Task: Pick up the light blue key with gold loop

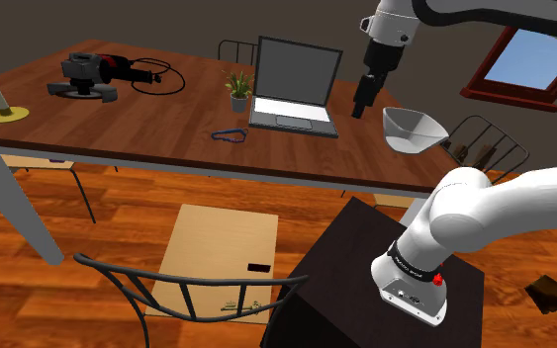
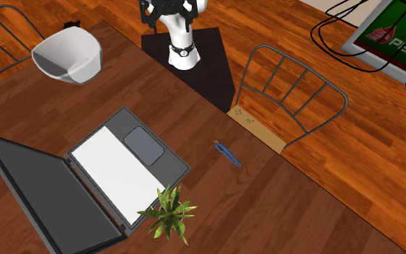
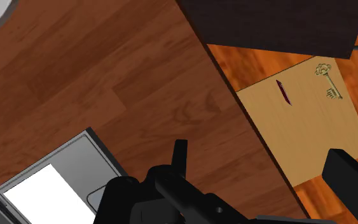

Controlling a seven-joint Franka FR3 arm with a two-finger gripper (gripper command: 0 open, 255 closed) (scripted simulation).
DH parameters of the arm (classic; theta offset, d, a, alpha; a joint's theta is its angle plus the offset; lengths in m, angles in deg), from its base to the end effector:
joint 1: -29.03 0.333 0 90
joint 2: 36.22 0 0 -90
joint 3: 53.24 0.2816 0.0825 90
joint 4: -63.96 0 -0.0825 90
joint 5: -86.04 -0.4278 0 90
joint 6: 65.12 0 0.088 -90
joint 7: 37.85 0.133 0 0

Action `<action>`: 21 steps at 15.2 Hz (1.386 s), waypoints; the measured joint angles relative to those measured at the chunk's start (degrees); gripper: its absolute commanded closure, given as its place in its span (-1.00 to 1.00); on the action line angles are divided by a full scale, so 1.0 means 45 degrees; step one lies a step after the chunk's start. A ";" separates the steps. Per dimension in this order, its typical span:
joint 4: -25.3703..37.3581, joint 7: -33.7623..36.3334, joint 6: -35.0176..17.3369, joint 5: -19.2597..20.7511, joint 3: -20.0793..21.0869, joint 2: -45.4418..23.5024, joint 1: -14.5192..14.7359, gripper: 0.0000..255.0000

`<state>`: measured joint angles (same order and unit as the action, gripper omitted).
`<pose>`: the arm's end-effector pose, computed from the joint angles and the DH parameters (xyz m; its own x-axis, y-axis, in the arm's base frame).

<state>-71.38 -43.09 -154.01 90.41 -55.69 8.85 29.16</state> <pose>0.3713 -0.0268 0.5355 0.9976 0.0627 -0.0286 0.0639 -0.9970 0.0436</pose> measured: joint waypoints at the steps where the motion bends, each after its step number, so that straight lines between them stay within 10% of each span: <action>1: 0.0000 0.0000 0.0000 0.0000 0.0000 0.0000 0.0000 -1.00; 21: 0.5533 -0.0615 -0.2875 0.0573 0.1001 -0.9700 0.1034 -1.00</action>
<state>-46.48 -45.86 -166.95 92.99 -51.19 -34.80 33.82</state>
